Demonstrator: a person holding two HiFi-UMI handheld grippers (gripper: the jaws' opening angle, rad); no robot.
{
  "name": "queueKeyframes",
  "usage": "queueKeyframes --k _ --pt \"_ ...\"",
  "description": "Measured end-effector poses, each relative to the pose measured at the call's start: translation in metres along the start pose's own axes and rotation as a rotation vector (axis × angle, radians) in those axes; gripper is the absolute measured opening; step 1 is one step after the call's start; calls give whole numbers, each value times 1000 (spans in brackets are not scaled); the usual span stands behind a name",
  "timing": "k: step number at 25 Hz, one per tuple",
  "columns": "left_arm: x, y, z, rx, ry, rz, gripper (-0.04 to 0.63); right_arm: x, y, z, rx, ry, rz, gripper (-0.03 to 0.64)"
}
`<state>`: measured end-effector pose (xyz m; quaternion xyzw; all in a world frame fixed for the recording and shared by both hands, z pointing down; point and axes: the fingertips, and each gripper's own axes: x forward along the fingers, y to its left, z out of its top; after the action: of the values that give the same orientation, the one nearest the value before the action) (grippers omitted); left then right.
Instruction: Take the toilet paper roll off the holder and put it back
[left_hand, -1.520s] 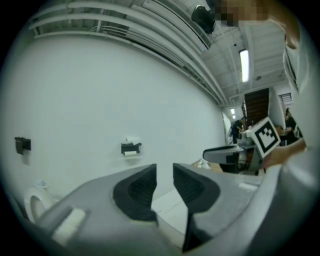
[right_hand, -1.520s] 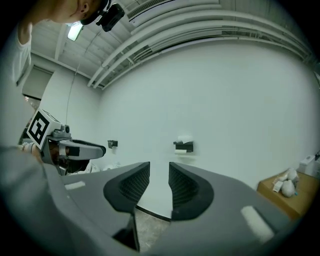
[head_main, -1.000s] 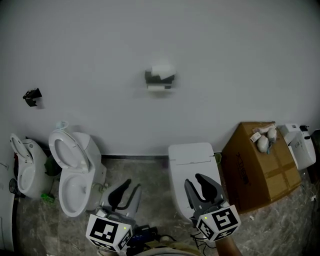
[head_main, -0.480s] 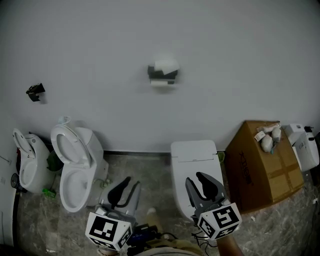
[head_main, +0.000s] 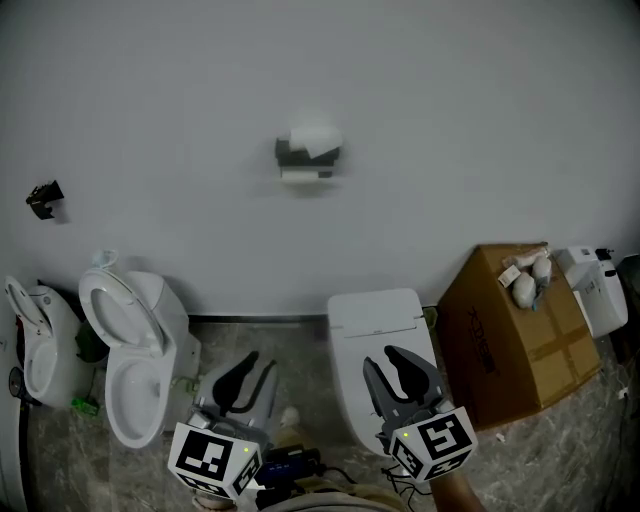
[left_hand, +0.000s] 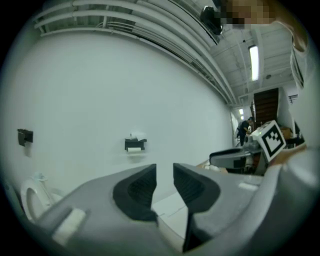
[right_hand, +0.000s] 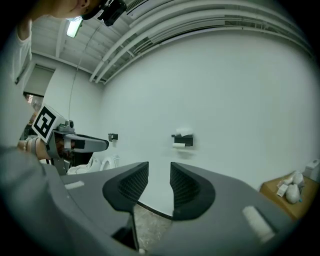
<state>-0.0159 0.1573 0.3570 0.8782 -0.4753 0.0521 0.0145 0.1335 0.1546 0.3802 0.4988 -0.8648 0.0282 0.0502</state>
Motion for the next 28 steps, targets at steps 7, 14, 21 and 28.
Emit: queueKeyframes --k 7,14,21,28 --pt "57 45 12 8 5 -50 95 61 -26 15 8 2 -42 122" --pt "104 100 30 21 -6 -82 95 125 -42 37 -7 -1 -70 123" --pt "147 153 36 16 -10 -102 95 189 -59 51 11 18 -104 122" --pt "186 192 36 5 -10 -132 95 238 -79 59 -30 10 -123 123"
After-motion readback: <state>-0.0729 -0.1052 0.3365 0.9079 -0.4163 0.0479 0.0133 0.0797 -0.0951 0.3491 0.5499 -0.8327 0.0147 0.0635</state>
